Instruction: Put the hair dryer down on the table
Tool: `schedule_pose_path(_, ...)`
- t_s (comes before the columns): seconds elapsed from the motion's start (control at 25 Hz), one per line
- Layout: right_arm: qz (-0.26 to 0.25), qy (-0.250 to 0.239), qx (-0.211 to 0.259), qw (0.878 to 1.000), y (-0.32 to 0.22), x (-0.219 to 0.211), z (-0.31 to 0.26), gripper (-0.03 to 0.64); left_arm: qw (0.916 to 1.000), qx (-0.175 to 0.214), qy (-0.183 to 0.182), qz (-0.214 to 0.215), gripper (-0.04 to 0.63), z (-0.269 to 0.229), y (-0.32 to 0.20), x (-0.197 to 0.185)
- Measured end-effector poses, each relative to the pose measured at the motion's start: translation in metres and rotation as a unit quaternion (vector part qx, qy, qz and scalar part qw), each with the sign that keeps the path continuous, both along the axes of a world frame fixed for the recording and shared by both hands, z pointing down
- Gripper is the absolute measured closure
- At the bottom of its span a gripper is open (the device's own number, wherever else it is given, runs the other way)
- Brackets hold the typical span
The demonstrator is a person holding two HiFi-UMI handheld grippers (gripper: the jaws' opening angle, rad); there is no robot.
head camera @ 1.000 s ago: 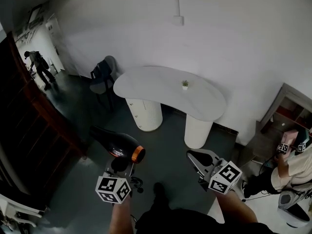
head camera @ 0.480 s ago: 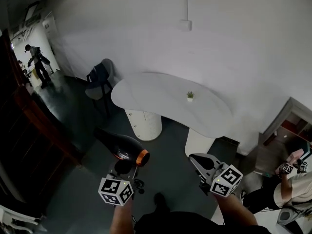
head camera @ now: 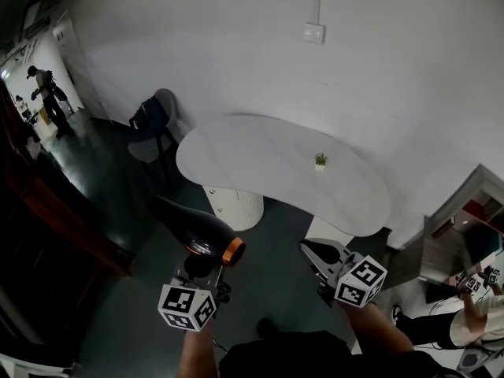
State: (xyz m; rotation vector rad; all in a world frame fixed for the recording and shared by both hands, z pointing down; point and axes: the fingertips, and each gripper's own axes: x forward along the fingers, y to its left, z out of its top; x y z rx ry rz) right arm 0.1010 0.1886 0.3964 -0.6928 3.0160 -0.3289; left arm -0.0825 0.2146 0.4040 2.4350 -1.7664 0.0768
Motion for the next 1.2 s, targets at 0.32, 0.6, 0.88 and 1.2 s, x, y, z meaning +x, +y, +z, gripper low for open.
schedule_pose_path(0.32, -0.006, 0.01, 0.014, 1.0, -0.03, -0.042, -0.002, 0.604, 0.9999, -0.002, 0.013, 0.0, 0.426, 0.003, -0.039, -0.041)
schedule_pose_path(0.6, 0.017, 0.003, -0.006, 1.0, -0.069, -0.038, 0.017, 0.604, 0.9998, -0.015, 0.014, 0.007, 0.426, 0.014, -0.068, -0.05)
schedule_pose_path(0.88, -0.01, -0.012, -0.015, 1.0, -0.134, -0.062, 0.028, 0.604, 0.9997, -0.022, 0.003, -0.006, 0.426, 0.018, -0.125, -0.067)
schedule_pose_path(1.2, -0.051, -0.007, -0.028, 0.998, -0.243, -0.089, 0.035, 0.604, 0.9991, -0.03, 0.015, -0.028, 0.426, 0.019, -0.239, -0.087)
